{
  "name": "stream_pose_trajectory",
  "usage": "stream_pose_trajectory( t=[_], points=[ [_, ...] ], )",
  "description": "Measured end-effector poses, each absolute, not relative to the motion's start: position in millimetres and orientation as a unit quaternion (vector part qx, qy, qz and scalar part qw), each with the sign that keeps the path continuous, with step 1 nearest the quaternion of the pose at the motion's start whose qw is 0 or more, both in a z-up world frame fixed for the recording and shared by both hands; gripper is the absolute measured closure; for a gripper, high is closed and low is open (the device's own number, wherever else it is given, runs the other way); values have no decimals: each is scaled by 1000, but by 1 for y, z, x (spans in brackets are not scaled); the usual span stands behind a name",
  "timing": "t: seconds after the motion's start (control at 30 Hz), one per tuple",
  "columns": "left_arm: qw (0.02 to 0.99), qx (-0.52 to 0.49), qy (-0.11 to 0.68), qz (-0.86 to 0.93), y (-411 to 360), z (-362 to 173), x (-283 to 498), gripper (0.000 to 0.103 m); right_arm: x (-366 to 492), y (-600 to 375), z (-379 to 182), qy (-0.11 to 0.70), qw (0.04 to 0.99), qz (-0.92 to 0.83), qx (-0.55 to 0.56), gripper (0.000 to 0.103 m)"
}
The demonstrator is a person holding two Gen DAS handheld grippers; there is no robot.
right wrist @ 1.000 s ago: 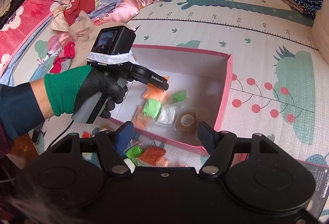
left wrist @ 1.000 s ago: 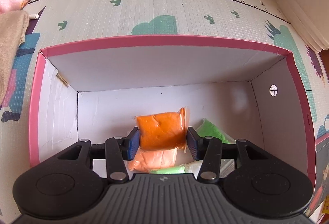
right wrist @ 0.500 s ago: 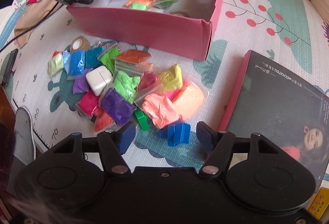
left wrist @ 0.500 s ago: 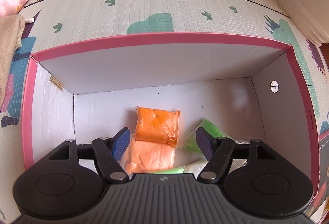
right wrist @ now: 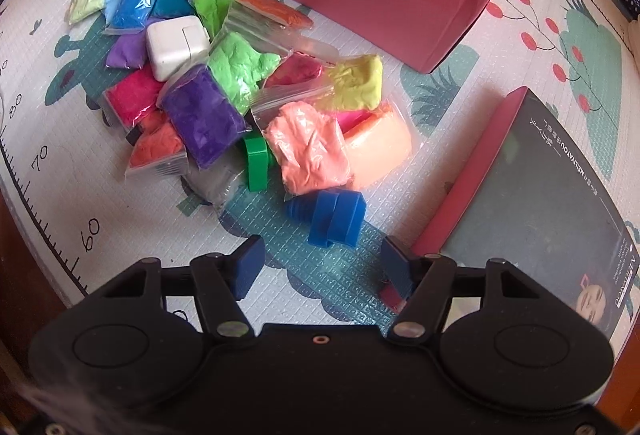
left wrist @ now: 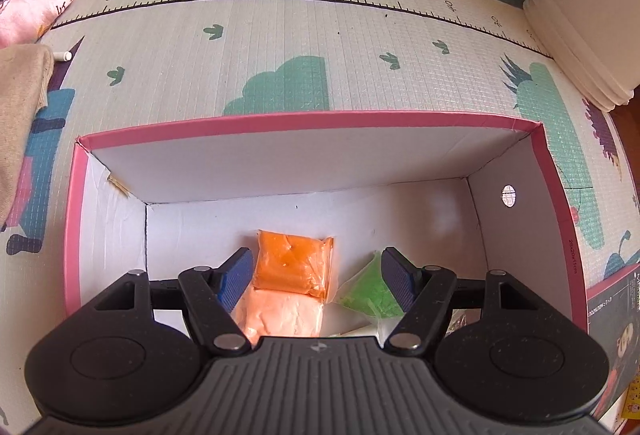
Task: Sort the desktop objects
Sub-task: 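Open the left tool to release the orange packet while the right tool returns to the pile, then move the right tool onto the blue block and close on it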
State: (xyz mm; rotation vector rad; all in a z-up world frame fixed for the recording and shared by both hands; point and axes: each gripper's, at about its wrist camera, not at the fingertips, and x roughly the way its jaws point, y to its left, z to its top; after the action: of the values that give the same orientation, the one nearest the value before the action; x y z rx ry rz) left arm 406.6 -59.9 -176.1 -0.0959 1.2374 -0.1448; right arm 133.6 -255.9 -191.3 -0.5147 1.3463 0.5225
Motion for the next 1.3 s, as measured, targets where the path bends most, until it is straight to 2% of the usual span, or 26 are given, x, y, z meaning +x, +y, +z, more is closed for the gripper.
stream_pose_trajectory(
  t=[0.87,1.3],
  points=[
    [821,-74,561,-75,-65,-165,406,33,126,-256,-215,581,706,260,-309,37],
    [821,-77,558,-87,-70,-163,405,33,116,-242,-207,508,696,329,-386,37]
  ],
)
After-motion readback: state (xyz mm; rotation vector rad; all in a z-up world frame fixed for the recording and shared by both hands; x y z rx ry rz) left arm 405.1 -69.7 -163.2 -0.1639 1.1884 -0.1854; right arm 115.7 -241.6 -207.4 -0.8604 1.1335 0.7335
